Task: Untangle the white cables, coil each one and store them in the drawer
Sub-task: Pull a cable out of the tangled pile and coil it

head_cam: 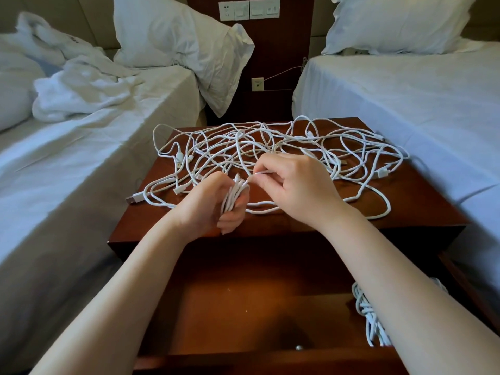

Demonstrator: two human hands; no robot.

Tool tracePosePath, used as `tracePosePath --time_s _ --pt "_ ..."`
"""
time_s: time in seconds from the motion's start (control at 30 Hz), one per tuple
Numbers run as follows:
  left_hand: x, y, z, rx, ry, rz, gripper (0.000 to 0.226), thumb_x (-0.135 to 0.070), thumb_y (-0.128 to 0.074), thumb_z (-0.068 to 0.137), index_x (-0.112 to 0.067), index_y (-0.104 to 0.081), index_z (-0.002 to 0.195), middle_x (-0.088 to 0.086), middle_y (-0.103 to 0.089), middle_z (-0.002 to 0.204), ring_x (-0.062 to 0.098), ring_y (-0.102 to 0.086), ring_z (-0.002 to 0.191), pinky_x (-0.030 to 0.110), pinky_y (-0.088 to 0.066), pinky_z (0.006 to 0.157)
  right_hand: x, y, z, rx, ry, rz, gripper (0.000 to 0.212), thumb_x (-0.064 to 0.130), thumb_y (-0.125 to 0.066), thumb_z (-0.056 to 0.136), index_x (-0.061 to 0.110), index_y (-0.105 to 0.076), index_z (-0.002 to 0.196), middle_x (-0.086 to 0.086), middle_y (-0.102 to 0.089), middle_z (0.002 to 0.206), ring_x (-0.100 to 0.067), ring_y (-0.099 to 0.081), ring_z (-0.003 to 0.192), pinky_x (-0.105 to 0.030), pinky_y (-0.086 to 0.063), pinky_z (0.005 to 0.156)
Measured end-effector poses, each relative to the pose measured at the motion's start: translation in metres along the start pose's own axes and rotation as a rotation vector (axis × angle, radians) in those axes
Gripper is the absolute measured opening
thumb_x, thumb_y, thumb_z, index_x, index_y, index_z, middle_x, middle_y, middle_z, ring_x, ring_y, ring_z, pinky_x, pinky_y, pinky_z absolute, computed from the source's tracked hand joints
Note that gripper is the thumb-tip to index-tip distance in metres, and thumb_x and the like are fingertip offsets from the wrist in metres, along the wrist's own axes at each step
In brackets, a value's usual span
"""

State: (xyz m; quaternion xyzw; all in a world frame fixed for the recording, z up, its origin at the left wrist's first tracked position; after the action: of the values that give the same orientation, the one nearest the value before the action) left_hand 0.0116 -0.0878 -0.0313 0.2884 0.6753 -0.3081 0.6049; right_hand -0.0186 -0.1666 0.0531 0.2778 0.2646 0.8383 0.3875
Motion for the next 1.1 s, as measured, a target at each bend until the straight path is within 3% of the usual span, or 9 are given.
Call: tracePosePath --time_s 0.1,0.2,0.33,0.43,0.57,0.7,0.8,0.97,1.1 --pt "-0.002 0.01 0.002 -0.127 -0.026 0.019 0.043 -0.034 -0.032 0.091 -0.012 -0.05 0.059 0.003 -0.036 0.044 0.018 -0.032 0.041 0.025 -0.035 0.045 0.0 0.005 0.0 -0.043 -0.002 -0.01 0.02 0.03 -0.061 0.09 0.015 -0.066 0.078 0.014 -0.049 0.06 -0.005 -0.042 0.053 -0.013 -0.027 0.049" --pt "-0.011 0.036 -0.004 -0.4 -0.11 0.127 0.054 -0.034 -0.03 0.103 -0.011 -0.059 0.064 0.01 -0.055 0.05 0.024 -0.051 0.045 0.029 -0.041 0.052 -0.001 0.008 0.001 -0.047 -0.004 0.014 0.017 0.026 -0.061 0.09 0.015 -0.066 0.078 0.01 -0.055 0.06 -0.007 -0.047 0.052 -0.02 -0.035 0.048" --pt "-0.022 0.057 -0.016 -0.625 -0.205 0.028 0.047 -0.023 -0.026 0.105 -0.007 -0.044 0.065 0.016 -0.072 0.072 0.032 -0.071 0.076 0.037 -0.057 0.072 -0.01 -0.004 -0.001 0.098 -0.049 -0.103 0.016 0.019 -0.061 0.088 0.018 -0.059 0.072 0.013 -0.044 0.055 -0.005 -0.041 0.049 -0.021 -0.035 0.049" --pt "-0.027 0.061 -0.018 -0.658 -0.256 -0.018 0.046 -0.02 -0.026 0.104 -0.01 -0.037 0.06 0.009 -0.064 0.054 0.023 -0.064 0.055 0.03 -0.055 0.061 -0.023 -0.022 -0.007 0.302 -0.118 -0.244 0.016 0.023 -0.054 0.092 0.018 -0.06 0.079 0.008 -0.055 0.065 -0.011 -0.052 0.061 -0.027 -0.044 0.058" --pt "-0.026 0.044 -0.01 -0.41 -0.249 -0.109 0.051 -0.028 -0.027 0.1 -0.018 -0.037 0.052 -0.005 -0.031 0.041 0.009 -0.027 0.036 0.02 -0.026 0.039 -0.025 -0.017 -0.006 0.237 -0.128 -0.246 0.018 0.033 -0.056 0.094 0.019 -0.064 0.103 0.012 -0.054 0.09 -0.01 -0.051 0.086 -0.025 -0.038 0.069" --pt "-0.029 0.011 -0.005 -0.057 -0.246 -0.23 0.046 -0.032 -0.034 0.093 -0.02 -0.042 0.05 -0.008 -0.031 0.04 0.005 -0.027 0.034 0.019 -0.02 0.036 -0.018 0.0 0.001 0.006 -0.154 0.202 0.033 0.028 -0.05 0.095 0.014 -0.063 0.122 0.007 -0.059 0.1 -0.007 -0.054 0.094 -0.015 -0.042 0.08" --pt "-0.029 -0.012 -0.006 0.139 -0.233 -0.258 0.043 -0.034 -0.037 0.094 -0.019 -0.044 0.055 -0.008 -0.033 0.042 0.004 -0.03 0.035 0.022 -0.016 0.038 -0.008 -0.021 -0.002 0.164 -0.178 0.494 0.036 0.024 -0.041 0.1 0.016 -0.058 0.131 0.007 -0.059 0.11 -0.001 -0.052 0.107 -0.01 -0.038 0.092" --pt "-0.027 -0.021 -0.006 0.174 -0.185 -0.269 0.045 -0.032 -0.031 0.094 -0.018 -0.044 0.053 -0.003 -0.023 0.041 0.004 -0.03 0.035 0.018 -0.024 0.037 0.005 -0.034 -0.006 0.273 -0.169 0.643 0.028 0.018 -0.036 0.104 0.011 -0.063 0.107 0.001 -0.064 0.098 -0.002 -0.054 0.093 -0.008 -0.039 0.084" --pt "-0.022 -0.015 -0.004 0.043 -0.138 -0.22 0.054 -0.035 -0.033 0.096 -0.017 -0.041 0.045 -0.006 -0.031 0.035 0.006 -0.027 0.03 0.016 -0.023 0.035 -0.002 -0.037 -0.006 0.27 -0.161 0.479 0.026 0.028 -0.036 0.103 0.019 -0.057 0.092 0.016 -0.051 0.076 -0.004 -0.047 0.079 -0.026 -0.04 0.076"
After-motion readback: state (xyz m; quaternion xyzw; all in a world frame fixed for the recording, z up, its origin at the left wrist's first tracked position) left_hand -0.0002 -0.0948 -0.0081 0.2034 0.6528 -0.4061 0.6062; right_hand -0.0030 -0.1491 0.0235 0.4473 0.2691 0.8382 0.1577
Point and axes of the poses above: each hand's wrist, its own z-axis towards the middle knuckle, its own y-axis out of the back of the hand, x = y × z, the point moved 10 cm from there along z, towards the middle knuckle
